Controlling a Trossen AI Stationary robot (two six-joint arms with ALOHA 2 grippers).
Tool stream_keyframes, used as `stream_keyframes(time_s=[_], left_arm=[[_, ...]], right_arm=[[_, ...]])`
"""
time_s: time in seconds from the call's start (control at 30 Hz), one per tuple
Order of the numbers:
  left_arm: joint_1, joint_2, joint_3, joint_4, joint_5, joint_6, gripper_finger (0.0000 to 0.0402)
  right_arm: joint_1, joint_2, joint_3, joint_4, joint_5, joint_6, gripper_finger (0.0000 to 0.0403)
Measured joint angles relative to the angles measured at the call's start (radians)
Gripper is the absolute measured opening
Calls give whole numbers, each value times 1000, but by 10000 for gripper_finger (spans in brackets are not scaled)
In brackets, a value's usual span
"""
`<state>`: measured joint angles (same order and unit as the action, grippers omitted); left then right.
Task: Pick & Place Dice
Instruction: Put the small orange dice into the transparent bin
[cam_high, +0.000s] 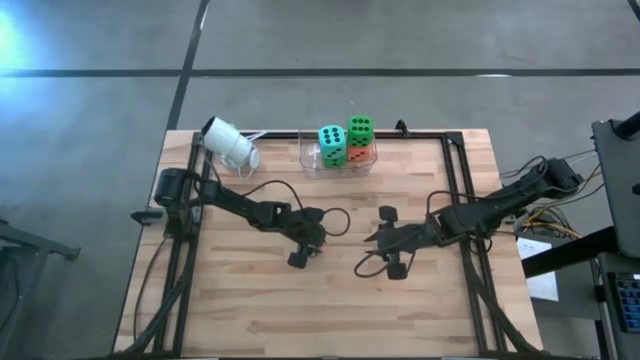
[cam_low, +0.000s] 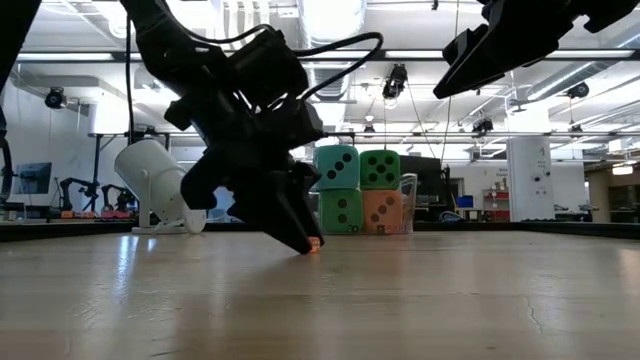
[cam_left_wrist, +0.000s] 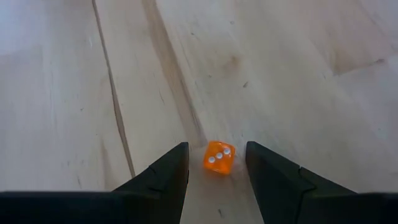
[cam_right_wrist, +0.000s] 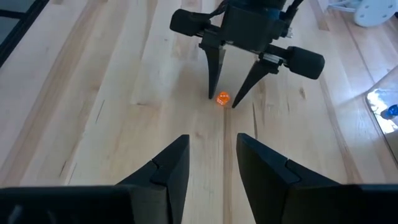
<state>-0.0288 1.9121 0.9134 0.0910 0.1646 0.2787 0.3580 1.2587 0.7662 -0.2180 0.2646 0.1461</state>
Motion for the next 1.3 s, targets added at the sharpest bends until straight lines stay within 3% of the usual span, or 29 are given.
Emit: stream_keyframes(time_s=[0.17,0.43,0.57,0.77,0.97,1.3], left_arm=[[0,0,0,-3,0,88,147],[-1,-1,0,-8,1,95,43],[2,-18,4,-21,-20,92,41],[33,-155,3,-25,-210,91,41],[141,-294,22,-55,-303,-19,41],[400,-288,123,-209,-266,-121,41]], right_arm=[[0,0,0,0,0,0,132],[0,0,0,1,0,0,126],[0,0,0,0,0,0,125],[-1,0,0,-1,0,0,130],[-1,0,0,1,0,-6,125],[-1,0,0,41,-1,-45,128]])
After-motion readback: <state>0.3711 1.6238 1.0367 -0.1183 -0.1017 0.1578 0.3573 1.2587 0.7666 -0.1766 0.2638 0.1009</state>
